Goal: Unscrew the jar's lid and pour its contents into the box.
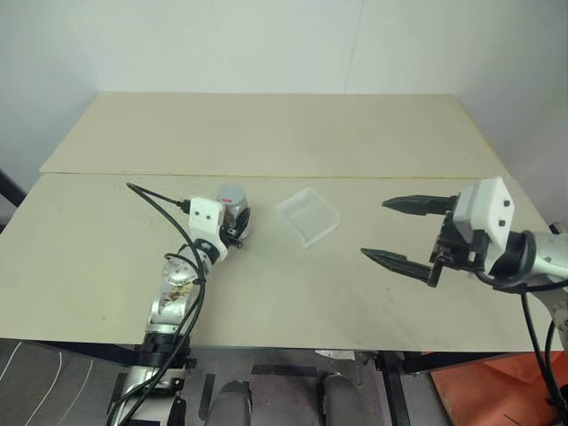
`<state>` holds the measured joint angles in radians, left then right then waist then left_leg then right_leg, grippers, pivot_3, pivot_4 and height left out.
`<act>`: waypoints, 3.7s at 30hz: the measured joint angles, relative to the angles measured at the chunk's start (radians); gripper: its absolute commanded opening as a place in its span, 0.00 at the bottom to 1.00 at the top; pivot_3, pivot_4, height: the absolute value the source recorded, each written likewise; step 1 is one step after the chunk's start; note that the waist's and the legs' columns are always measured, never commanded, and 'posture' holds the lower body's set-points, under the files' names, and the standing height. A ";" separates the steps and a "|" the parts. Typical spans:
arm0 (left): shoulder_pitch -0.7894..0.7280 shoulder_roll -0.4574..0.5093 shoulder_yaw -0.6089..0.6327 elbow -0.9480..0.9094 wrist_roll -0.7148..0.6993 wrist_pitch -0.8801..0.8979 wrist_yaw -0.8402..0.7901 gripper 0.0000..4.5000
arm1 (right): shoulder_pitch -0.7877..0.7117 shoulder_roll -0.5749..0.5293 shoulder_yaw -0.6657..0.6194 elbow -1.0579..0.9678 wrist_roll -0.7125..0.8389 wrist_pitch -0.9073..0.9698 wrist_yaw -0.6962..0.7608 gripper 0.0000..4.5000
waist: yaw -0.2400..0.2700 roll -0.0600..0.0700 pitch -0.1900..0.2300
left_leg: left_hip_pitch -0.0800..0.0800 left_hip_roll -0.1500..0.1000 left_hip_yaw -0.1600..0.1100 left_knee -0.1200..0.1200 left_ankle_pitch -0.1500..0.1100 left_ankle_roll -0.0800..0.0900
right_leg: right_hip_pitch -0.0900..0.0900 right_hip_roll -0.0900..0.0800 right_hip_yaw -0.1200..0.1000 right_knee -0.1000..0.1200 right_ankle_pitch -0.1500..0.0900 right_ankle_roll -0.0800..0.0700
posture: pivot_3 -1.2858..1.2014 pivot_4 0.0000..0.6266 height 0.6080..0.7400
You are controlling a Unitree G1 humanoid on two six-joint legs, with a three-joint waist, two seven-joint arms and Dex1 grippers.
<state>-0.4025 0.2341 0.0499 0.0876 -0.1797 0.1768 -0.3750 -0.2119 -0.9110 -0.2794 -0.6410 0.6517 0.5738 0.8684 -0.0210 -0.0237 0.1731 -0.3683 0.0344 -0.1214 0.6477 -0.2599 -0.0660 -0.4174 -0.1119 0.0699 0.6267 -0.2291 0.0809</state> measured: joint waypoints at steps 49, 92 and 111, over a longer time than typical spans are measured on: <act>-0.317 0.288 -0.115 0.073 -0.303 0.121 -0.964 0.43 | -0.660 0.447 0.450 0.345 -0.039 0.245 -0.096 0.61 | -0.050 0.001 0.000 | -0.002 0.000 -0.002 -0.001 0.000 -0.001 | -0.004 0.000 0.000 0.003 0.000 0.000 | 0.52 0.24 1.00; -0.355 0.279 -0.113 0.166 -0.269 0.112 -1.024 0.43 | -0.593 0.458 0.352 0.231 -0.060 0.214 -0.136 0.99 | -0.071 0.002 0.001 | -0.002 0.000 -0.003 0.000 0.001 -0.001 | -0.004 0.001 -0.001 0.004 0.000 -0.001 | 0.52 0.24 1.00; -0.366 0.281 -0.113 0.157 -0.253 0.111 -1.012 0.43 | -0.653 0.566 0.487 0.327 -0.196 0.238 -0.280 0.99 | -0.076 0.003 0.001 | -0.002 0.000 -0.004 0.000 0.001 -0.001 | -0.004 0.001 -0.001 0.005 0.000 -0.001 | 0.52 0.24 1.00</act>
<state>-0.7683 0.5149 -0.0630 0.2443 -0.4330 0.2878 -1.3874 -0.8647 -0.3453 0.2078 -0.3139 0.4554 0.8115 0.5886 -0.0967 -0.0211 0.1745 -0.3701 0.0345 -0.1249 0.6472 -0.2592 -0.0670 -0.4219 -0.1112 0.0690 0.6313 -0.2296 0.0803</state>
